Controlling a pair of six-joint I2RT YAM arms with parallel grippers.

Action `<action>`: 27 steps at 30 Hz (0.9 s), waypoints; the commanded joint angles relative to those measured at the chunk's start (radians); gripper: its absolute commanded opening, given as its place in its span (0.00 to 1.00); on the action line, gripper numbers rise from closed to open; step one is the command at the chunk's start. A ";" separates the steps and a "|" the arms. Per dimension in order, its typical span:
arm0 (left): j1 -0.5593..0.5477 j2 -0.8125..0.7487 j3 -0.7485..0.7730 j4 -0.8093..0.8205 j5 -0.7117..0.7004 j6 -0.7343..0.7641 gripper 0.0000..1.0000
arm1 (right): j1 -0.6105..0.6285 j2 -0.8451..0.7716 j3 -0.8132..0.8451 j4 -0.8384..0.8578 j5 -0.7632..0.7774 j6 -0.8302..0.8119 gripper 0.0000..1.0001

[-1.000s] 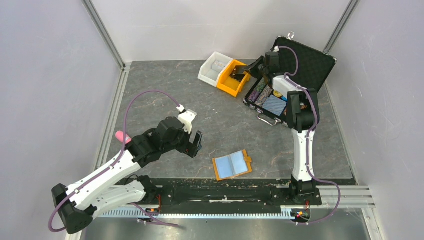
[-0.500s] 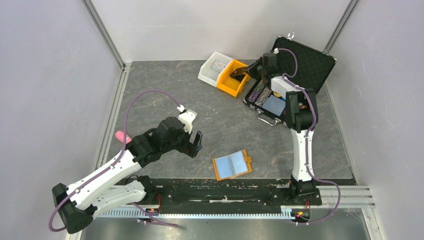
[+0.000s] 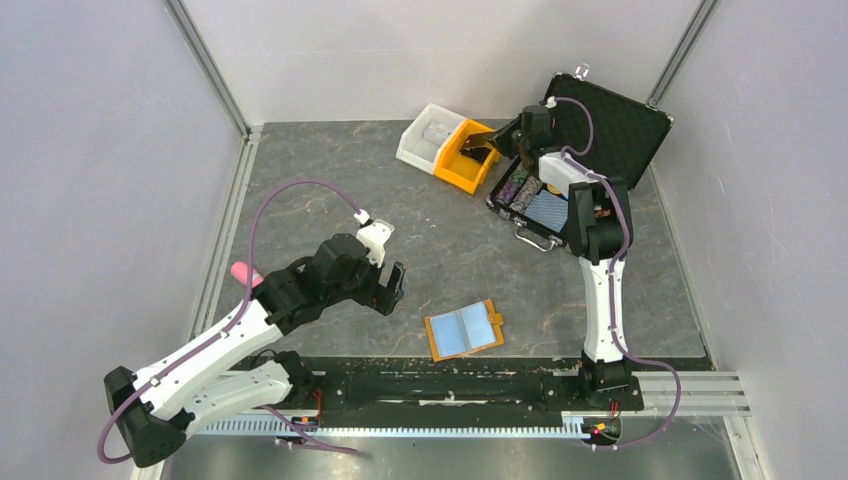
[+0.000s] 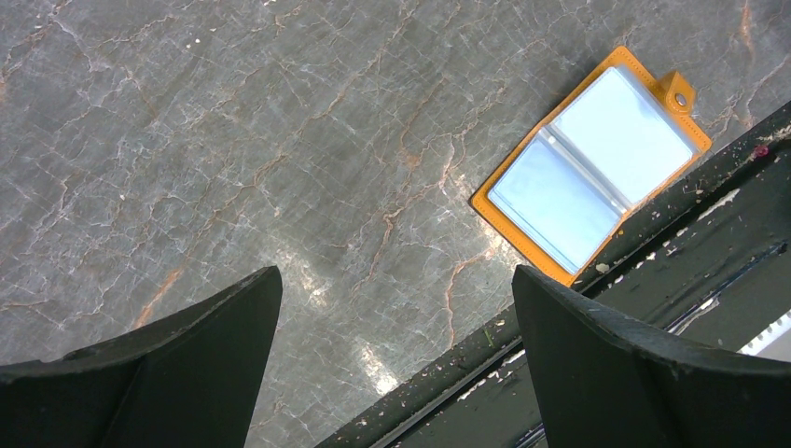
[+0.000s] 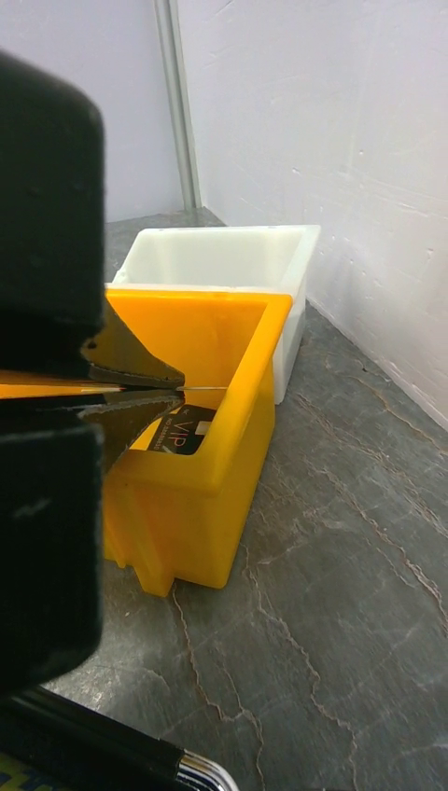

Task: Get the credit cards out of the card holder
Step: Place the credit card in the storage box.

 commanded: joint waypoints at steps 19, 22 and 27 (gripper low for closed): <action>0.001 -0.007 0.024 0.004 -0.007 0.052 1.00 | 0.022 -0.002 0.030 0.010 0.139 0.015 0.11; 0.001 -0.007 0.024 0.004 -0.006 0.052 1.00 | 0.022 -0.011 0.030 0.007 0.142 0.012 0.13; 0.001 -0.007 0.025 0.005 -0.007 0.052 1.00 | 0.022 -0.016 0.039 -0.002 0.168 0.009 0.15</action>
